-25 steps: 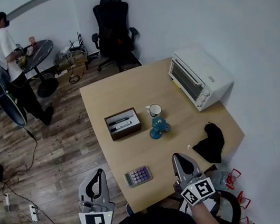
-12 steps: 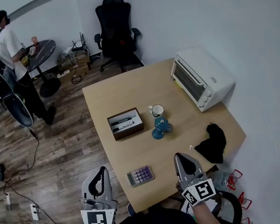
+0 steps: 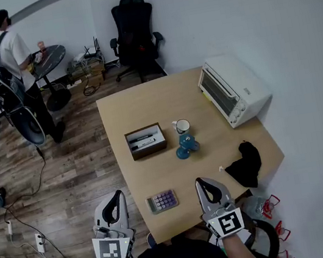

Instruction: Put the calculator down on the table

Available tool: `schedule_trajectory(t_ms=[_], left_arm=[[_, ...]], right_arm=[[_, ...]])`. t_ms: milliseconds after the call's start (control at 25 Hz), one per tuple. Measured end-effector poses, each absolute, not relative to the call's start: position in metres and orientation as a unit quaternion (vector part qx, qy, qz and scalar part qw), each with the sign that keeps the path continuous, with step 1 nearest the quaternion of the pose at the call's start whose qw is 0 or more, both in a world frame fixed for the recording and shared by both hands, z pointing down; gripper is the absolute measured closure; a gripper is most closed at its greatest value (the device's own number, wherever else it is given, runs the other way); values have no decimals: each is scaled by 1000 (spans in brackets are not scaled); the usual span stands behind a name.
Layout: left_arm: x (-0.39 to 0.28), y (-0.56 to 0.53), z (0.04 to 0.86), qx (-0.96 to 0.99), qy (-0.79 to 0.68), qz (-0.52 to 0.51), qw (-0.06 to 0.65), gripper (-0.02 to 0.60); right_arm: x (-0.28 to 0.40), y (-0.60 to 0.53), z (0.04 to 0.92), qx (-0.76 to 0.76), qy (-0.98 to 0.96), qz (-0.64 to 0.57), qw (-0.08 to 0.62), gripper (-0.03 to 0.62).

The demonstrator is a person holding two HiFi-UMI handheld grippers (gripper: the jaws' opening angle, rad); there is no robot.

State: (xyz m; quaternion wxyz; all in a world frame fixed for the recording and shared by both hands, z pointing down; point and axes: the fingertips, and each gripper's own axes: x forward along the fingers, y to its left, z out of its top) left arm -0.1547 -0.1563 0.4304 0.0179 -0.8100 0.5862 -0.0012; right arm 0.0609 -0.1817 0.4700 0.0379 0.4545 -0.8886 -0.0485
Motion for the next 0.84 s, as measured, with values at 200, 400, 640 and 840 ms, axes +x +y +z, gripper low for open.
schedule_trajectory(t_ms=[200, 400, 640, 840], left_arm=[[-162, -154, 438, -806, 592, -11, 16, 578], [-164, -154, 446, -802, 597, -6, 14, 578], [-168, -162, 467, -796, 605, -17, -5, 578], [-161, -165, 463, -803, 596, 15, -2, 578]], right_arm=[[62, -181, 471, 458, -885, -58, 55, 588], [65, -183, 473, 460, -886, -43, 45, 588], [63, -190, 482, 459, -887, -27, 45, 588], [64, -197, 479, 455, -889, -10, 41, 588]])
